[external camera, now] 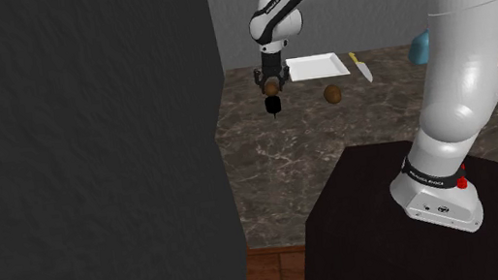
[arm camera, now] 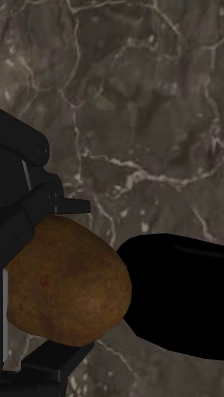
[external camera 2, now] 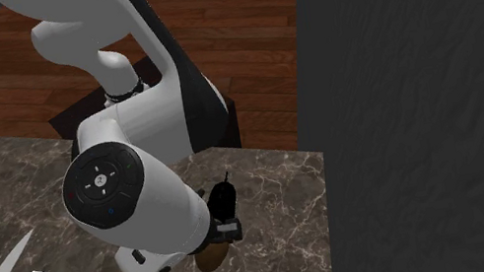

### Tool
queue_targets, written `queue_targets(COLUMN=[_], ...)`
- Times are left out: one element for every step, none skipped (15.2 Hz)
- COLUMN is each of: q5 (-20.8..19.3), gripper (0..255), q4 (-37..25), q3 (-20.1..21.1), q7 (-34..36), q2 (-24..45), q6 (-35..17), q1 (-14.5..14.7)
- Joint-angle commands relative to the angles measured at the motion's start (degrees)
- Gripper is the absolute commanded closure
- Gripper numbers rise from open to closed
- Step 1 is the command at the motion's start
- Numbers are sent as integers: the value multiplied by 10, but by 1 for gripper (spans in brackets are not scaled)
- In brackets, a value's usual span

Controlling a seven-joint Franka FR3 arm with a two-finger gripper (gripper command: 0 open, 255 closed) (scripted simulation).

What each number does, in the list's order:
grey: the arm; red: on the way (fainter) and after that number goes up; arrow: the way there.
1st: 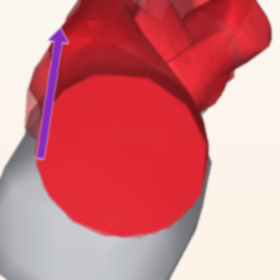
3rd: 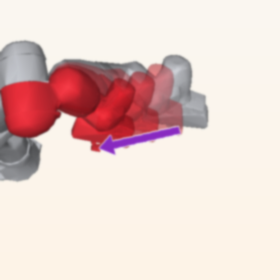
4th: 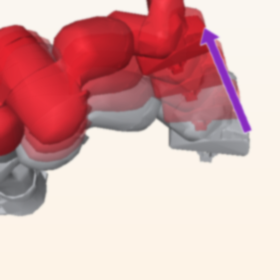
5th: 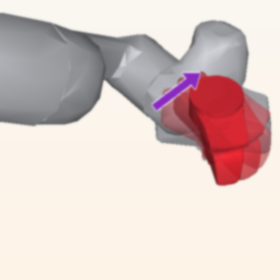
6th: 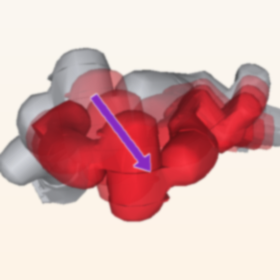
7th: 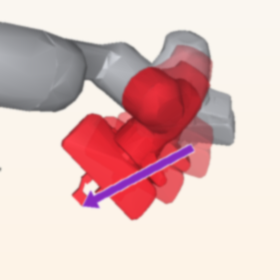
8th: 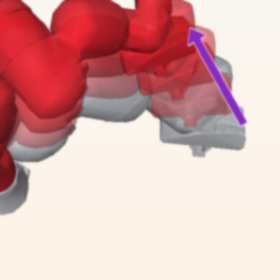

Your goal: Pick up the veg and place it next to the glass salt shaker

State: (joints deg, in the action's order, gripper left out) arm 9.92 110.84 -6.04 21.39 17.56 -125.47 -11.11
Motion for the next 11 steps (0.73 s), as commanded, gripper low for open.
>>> queue_targets(q5=[-1,-2,-3,-4,-6,-7,-8,-9,-10,-10,-11], gripper=[255,255,255,255,255,255,255,255,255,255,255], q4=[-2,-5,-8,-11,-14,-17,-20,-23,-27,-30,-34], q3=[0,-1,-1,-1,-2,-2,-2,-3,-3,-3,-3], q7=[1,3,4,5,6,7,9,10,11,12,13], q2=[-4,-8,-12,-15,-19,-23,-26,-30,-33,-36,-39], q6=[6,13,19,26,32,39,46,52,59,66,72], q1=[0,0,1,1,1,1,1,1,1,1,1])
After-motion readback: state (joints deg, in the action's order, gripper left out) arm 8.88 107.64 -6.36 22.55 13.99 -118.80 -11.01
